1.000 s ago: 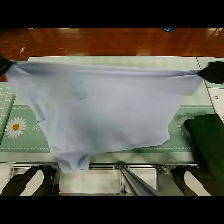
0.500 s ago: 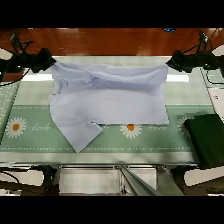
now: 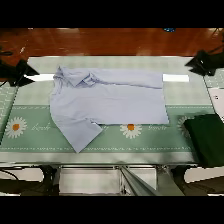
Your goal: Fold the shirts.
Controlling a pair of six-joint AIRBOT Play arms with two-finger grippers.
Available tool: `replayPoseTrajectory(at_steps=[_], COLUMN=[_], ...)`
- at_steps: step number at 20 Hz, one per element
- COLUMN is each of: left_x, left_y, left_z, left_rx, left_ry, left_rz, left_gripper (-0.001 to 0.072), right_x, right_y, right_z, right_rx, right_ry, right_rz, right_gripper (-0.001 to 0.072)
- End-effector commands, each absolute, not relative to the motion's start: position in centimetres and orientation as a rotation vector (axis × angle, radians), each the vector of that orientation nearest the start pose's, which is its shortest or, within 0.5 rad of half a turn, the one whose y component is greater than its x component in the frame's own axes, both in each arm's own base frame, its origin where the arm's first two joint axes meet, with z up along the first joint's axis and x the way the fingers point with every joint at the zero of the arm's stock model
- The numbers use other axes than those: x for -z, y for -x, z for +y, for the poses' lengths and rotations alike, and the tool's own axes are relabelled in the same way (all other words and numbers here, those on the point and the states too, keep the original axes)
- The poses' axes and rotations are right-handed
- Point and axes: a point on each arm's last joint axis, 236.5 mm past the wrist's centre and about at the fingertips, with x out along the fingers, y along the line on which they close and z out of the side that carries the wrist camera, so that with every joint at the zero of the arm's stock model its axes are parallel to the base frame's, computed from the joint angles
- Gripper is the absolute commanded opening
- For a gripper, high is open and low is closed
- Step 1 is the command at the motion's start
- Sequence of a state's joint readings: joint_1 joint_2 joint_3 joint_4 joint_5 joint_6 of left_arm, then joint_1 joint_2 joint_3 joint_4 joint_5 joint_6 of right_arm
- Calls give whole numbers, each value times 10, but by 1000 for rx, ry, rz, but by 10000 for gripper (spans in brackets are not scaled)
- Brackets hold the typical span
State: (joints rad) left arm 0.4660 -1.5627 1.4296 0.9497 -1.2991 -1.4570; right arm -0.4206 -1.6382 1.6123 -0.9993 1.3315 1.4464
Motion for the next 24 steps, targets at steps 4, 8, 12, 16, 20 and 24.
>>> replayPoseTrajectory(at_steps=[4, 8, 12, 16, 20, 24], left_x=[46, 79, 95, 112, 116, 105], left_y=[-299, -274, -275, -279, -291, -302], left_z=[54, 18, 7, -18, -39, -36], left_rx=[-21, 23, 16, 37, 87, 118], left_ry=[949, 1088, 1077, 1031, 965, 940], left_rz=[1286, 1339, 1377, 1441, 1447, 1426], left_gripper=[509, 508, 508, 508, 20, 16], right_x=[32, 47, 46, 44, 43, 71], right_y=[-334, -300, -289, -290, -290, -247], right_z=[-73, -32, -21, -18, -17, -11], right_rx=[66, 12, -21, -29, -28, 14], right_ry=[-722, -801, -811, -826, -834, -827], right_rz=[1253, 1231, 1256, 1251, 1254, 1420], right_gripper=[413, 412, 412, 412, 412, 412])
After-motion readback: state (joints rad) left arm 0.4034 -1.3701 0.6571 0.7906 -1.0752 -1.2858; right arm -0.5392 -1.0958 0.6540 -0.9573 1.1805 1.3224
